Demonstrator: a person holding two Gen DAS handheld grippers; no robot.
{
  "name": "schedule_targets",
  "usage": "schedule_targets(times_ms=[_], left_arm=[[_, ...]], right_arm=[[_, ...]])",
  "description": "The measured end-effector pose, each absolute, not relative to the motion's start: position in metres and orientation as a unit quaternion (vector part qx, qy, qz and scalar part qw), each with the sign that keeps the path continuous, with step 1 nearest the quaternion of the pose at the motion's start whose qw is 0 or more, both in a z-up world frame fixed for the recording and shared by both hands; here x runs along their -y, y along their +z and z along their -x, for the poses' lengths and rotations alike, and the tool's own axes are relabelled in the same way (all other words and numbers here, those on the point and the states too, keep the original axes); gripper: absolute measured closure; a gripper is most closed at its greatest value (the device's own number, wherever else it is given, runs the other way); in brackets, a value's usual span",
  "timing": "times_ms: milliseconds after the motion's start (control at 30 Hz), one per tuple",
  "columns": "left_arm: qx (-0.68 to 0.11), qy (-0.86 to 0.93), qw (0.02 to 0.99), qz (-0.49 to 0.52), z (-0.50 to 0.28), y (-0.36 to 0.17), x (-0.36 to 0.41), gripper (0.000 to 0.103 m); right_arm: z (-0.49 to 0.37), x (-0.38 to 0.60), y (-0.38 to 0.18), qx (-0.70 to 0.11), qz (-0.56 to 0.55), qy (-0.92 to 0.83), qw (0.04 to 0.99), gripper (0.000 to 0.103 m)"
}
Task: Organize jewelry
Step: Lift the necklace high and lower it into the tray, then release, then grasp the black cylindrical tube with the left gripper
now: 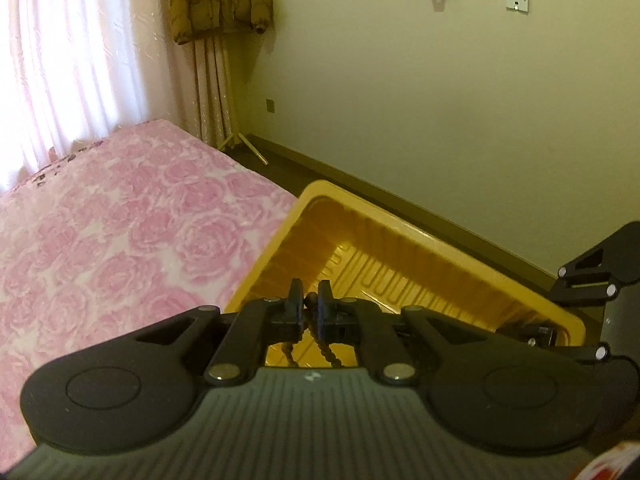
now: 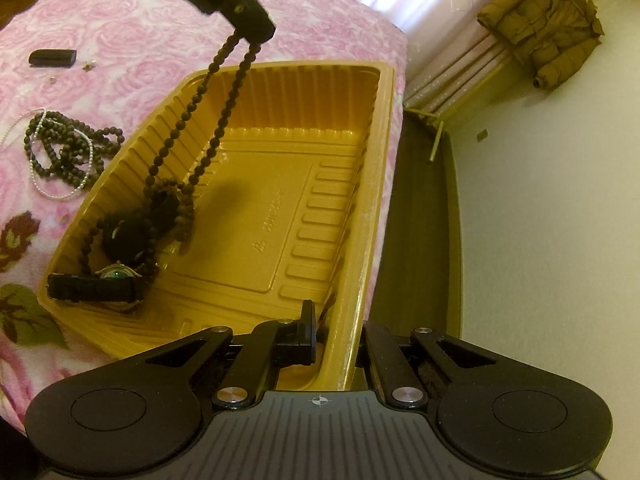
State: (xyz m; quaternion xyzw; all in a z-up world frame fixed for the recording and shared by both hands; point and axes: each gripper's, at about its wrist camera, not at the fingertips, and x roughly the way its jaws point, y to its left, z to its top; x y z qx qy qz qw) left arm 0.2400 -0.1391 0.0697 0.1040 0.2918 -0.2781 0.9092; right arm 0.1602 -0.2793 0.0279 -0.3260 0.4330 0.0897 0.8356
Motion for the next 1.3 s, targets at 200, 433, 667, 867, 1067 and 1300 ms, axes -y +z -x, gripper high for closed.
schedule_targets(times_ms=[200, 433, 667, 867, 1067, 1300], left_arm=[[-0.297, -0.285, 0.906, -0.098, -0.242, 0.069, 0.14, 0.095], [-0.286, -0.274, 0.914, -0.086, -0.239, 0.077, 0.118, 0.089], [-0.291, -0.228, 0.927, -0.066, -0.236, 0.074, 0.058, 0.086], [-0.31, -0.168, 0.934, -0.059, -0.229, 0.055, -0.01, 0.085], [-0.337, -0.106, 0.934, -0.047, -0.224, 0.026, -0.077, 0.082], [-0.359, -0.05, 0.932, -0.014, -0.216, -0.012, -0.124, 0.063]], right_arm=[[-0.16, 0.279, 0.028, -0.433, 0.326, 0.09, 0.836, 0.098], [-0.16, 0.279, 0.029, -0.432, 0.326, 0.09, 0.836, 0.098], [-0.159, 0.278, 0.029, -0.431, 0.327, 0.09, 0.836, 0.098], [-0.158, 0.276, 0.029, -0.431, 0.329, 0.089, 0.836, 0.098], [-0.157, 0.276, 0.029, -0.431, 0.329, 0.089, 0.835, 0.098], [-0.158, 0.279, 0.027, -0.434, 0.328, 0.087, 0.835, 0.098]])
